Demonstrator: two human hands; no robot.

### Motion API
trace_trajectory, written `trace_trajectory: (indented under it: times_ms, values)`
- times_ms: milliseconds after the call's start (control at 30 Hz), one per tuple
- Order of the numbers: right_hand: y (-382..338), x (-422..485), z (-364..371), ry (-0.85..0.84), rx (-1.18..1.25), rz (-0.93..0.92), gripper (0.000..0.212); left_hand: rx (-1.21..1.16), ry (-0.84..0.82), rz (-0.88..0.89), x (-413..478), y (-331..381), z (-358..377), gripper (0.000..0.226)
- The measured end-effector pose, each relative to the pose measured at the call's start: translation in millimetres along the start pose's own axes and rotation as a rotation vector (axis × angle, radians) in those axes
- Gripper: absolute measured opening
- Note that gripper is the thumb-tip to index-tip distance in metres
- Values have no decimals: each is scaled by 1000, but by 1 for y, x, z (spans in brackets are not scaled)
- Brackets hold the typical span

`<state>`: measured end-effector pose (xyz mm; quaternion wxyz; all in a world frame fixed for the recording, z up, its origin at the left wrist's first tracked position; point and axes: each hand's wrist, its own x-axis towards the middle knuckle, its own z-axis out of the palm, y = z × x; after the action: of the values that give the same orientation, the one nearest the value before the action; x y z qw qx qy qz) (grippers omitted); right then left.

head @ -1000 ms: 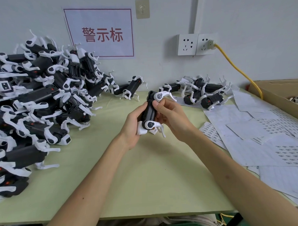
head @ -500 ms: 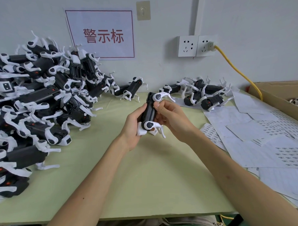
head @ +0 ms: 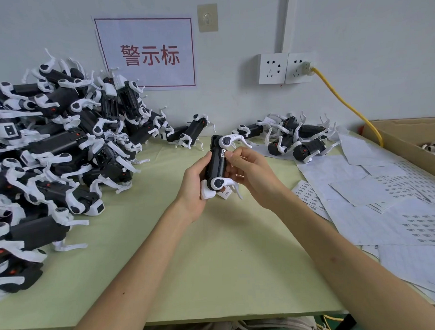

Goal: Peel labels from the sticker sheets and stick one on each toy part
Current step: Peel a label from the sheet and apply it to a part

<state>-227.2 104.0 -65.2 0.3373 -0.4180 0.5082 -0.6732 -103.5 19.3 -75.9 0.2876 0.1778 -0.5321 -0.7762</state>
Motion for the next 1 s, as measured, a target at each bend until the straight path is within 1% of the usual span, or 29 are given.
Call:
trace_trajectory:
  times_ms: [133, 300, 500, 733, 833, 1000]
  values:
    - [0, -2, -1, 8, -13, -3, 30, -10, -7, -25, -1, -1, 2, 38]
    - [1, -3, 2, 27, -78, -21, 35, 42, 13, -47, -1, -1, 4, 47]
    - [3, -1, 0, 8, -97, -29, 32, 40, 10, -34, -1, 1, 5, 49]
    - [4, 0, -1, 16, -103, -35, 30, 50, -14, -44, 0, 0, 2, 47]
    - [3, 0, 1, 20, -94, -29, 26, 62, -9, -38, 1, -1, 0, 41]
    - [4, 0, 2, 141, -135, -28, 30, 18, -36, -52, 2, -3, 4, 36]
